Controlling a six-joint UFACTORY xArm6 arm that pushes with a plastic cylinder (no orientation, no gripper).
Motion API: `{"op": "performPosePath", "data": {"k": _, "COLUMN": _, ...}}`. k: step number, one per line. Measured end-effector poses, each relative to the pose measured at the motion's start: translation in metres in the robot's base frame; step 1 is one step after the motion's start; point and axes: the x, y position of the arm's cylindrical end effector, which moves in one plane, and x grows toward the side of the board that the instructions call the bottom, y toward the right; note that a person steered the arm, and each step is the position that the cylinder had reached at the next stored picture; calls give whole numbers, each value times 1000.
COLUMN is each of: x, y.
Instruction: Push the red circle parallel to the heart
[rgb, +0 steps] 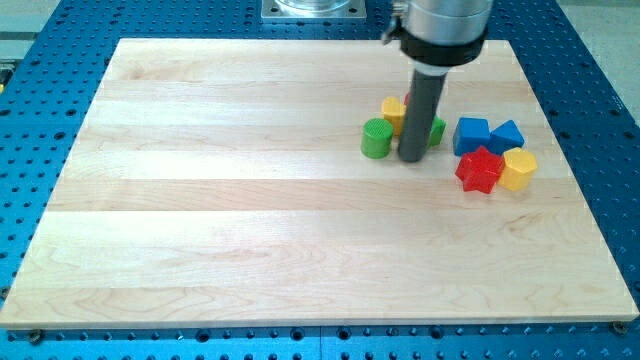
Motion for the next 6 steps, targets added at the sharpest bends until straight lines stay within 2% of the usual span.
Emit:
{"op": "performPosePath", "data": {"k": 2, "x": -91, "y": 40}}
{"op": "performPosePath", "data": {"k": 3, "x": -111, "y": -21}}
{"op": "performPosePath", "data": {"k": 4, "x": -144, "y": 4}}
{"op": "performPosePath", "data": {"k": 5, "x": -182, "y": 0}}
{"op": "performPosePath", "data": {"k": 6, "x": -132, "y": -83}}
